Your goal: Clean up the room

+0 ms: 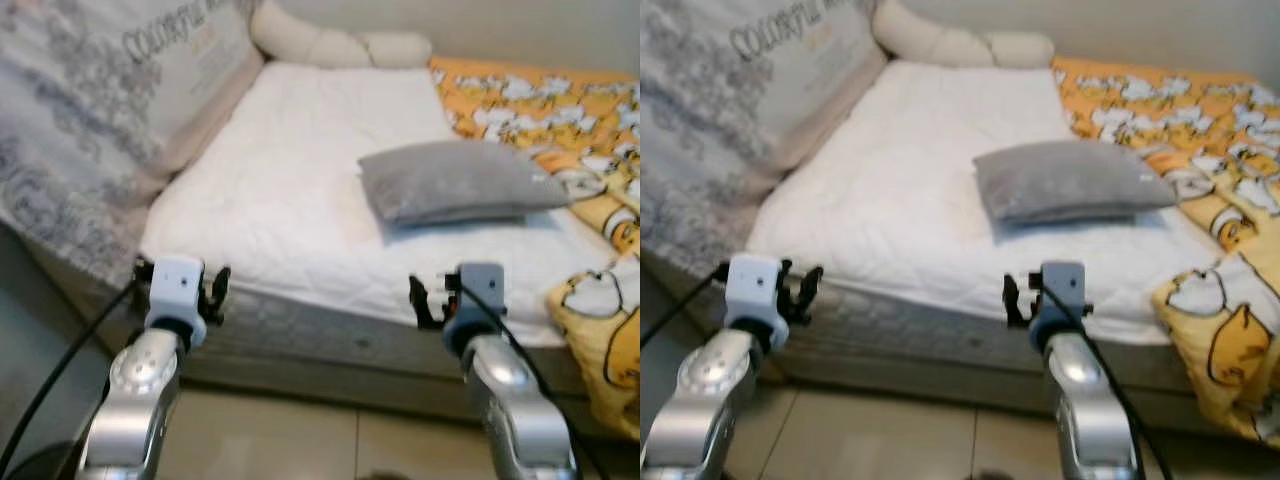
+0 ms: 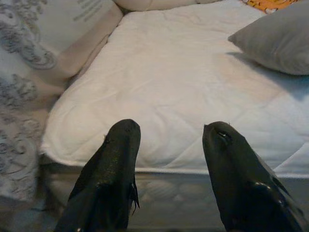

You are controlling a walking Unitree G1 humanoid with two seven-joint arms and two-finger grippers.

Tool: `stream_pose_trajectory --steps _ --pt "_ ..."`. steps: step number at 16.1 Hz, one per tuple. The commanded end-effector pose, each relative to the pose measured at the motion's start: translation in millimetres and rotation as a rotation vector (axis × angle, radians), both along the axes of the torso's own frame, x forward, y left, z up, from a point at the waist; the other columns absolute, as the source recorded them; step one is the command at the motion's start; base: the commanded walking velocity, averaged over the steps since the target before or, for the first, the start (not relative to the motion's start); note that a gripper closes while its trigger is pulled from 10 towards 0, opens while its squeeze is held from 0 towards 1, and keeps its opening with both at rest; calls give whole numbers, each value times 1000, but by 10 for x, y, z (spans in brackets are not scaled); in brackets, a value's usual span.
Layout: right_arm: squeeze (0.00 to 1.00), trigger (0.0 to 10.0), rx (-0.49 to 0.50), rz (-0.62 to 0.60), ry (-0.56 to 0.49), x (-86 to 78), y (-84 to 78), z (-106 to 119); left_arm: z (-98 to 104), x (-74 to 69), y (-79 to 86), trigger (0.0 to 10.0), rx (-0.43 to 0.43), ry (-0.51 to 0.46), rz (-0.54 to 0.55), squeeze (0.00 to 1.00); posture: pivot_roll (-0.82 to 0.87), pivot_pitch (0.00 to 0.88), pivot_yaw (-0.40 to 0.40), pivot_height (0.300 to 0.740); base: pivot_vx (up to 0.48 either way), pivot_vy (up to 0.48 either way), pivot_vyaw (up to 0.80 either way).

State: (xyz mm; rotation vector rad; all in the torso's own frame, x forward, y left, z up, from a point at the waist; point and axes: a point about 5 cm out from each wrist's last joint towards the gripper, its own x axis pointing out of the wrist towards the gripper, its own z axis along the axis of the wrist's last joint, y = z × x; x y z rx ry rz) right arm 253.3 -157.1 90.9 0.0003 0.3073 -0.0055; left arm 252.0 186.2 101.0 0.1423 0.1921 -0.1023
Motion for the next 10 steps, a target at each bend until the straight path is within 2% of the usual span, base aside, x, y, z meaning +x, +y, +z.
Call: stream_pose_trajectory --steps 1,7,8,10 --pt "1000 10000 -13 4 -14 39 -8 25 38 19 31 10000 1 -19 23 0 -51 0 2 740 375 0 0" --pt "941 10000 -30 7 -26 81 -31 50 51 18 36 10000 -9 -28 31 0 -49 0 -5 740 400 0 0" --pt "820 10000 -33 9 -27 82 -34 50 49 15 31 10000 -11 -27 30 0 -51 0 -8 740 450 0 0" --pt "0 10000 -32 31 -29 87 -20 58 56 13 20 10000 -4 -29 25 0 -52 0 -10 740 448 0 0"
